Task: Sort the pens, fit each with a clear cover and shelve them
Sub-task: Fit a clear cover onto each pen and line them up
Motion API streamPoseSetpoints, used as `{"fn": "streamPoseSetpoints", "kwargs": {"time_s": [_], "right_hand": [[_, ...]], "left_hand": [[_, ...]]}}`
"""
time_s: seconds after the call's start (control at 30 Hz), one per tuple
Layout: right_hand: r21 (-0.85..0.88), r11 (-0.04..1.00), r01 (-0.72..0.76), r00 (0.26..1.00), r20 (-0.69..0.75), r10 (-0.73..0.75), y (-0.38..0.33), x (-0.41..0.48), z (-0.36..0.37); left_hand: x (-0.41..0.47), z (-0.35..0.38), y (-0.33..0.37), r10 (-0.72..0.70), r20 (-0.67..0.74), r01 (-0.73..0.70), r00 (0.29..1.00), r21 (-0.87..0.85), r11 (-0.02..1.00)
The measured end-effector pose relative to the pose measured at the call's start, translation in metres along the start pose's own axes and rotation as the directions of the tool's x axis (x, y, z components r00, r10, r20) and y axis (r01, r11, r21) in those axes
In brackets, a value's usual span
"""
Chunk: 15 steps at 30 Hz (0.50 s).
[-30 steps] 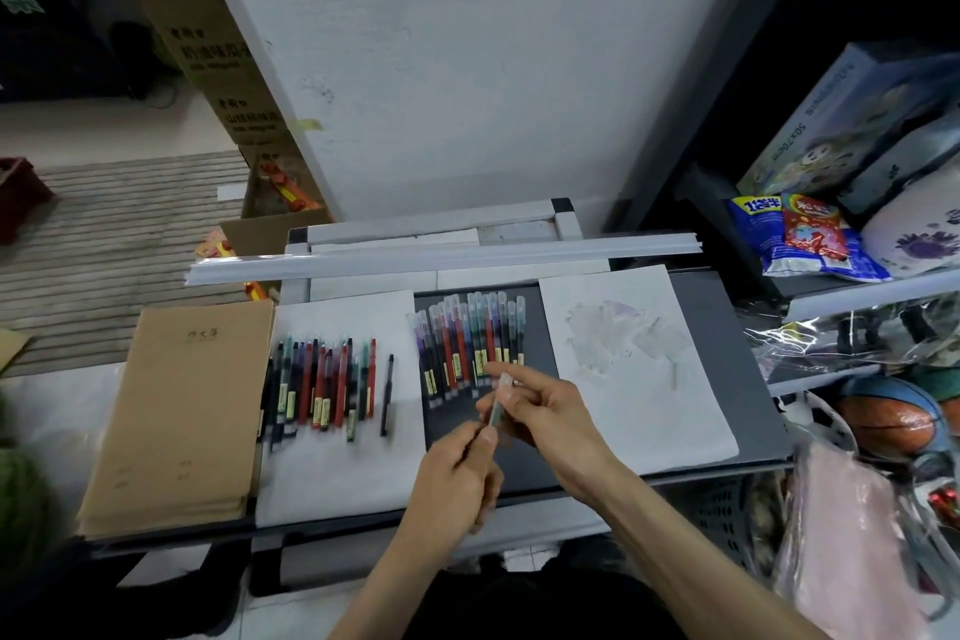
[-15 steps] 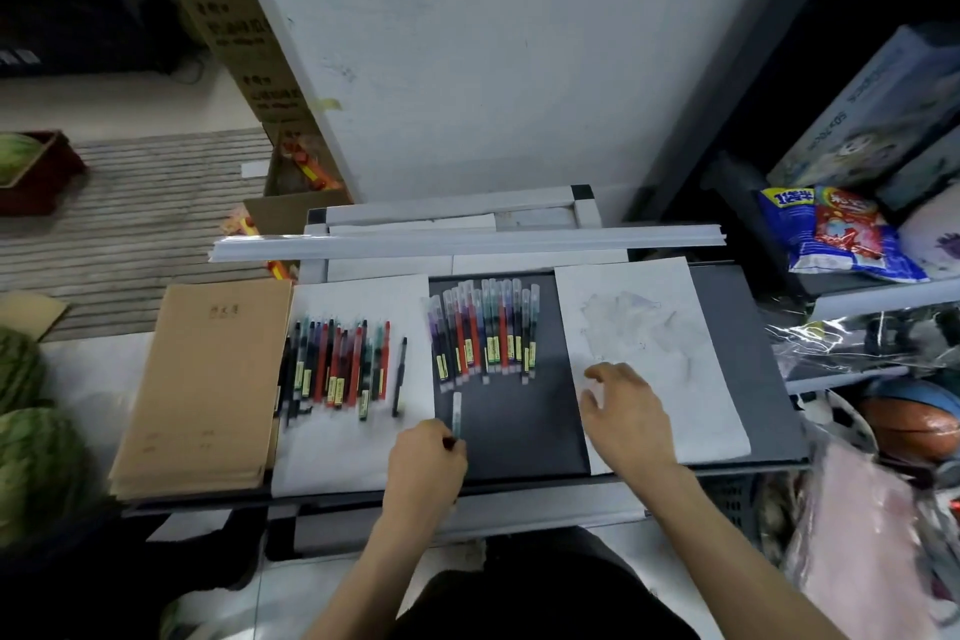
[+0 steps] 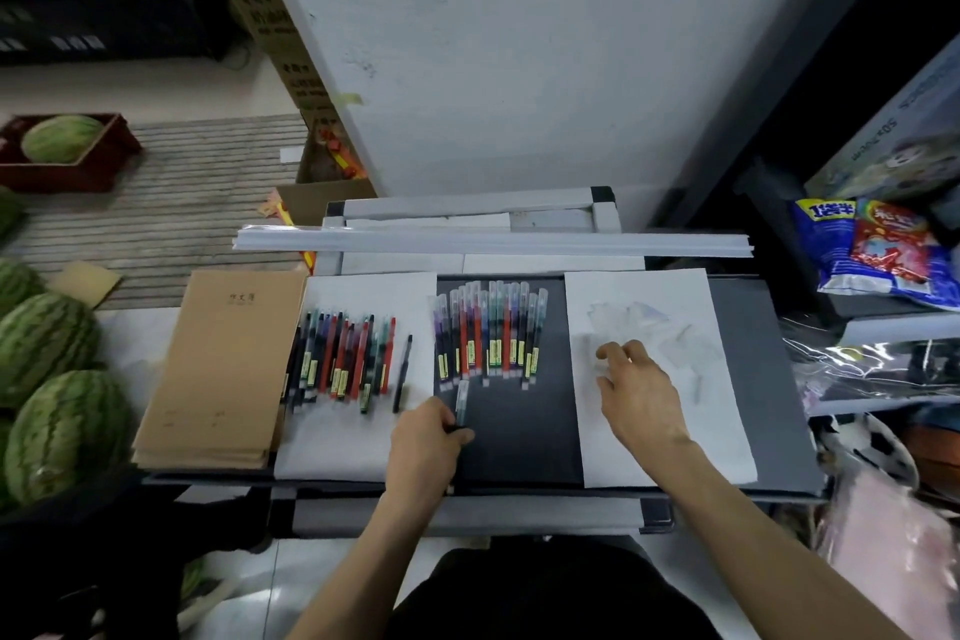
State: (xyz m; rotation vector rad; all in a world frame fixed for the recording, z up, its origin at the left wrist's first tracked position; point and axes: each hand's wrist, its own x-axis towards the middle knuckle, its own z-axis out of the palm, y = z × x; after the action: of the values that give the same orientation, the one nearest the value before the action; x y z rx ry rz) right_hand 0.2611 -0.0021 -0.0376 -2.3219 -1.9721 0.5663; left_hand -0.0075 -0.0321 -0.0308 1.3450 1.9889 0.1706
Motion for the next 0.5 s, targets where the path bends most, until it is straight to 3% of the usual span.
{"fn": "streamPoseSetpoints", "kwargs": {"time_s": [0.27,0.37,0.5], "right_hand": [[0.146,0.986,0.08,0.997,-0.017,-0.078,0.006,-0.001,-0.002],[0.321,0.946,0.05,0.999,-0.02,-0.046,-0.001,-0.005,-0.012],[0.558,0.83,0.004,1.0,0.022,-0.019,-0.018,-0.008,-0.028]], "left_hand": [[0.001,0.006,0.007,-0.026,-0.079,0.021,0.997,-0.071,0.997],[0.001,-0.001,0.005,-0.001,-0.187,-0.02,0.982,-0.108,0.994],[0.02,-0.022,-0.001,0.055,-0.308,-0.056,0.95,0.005,0.998]]}}
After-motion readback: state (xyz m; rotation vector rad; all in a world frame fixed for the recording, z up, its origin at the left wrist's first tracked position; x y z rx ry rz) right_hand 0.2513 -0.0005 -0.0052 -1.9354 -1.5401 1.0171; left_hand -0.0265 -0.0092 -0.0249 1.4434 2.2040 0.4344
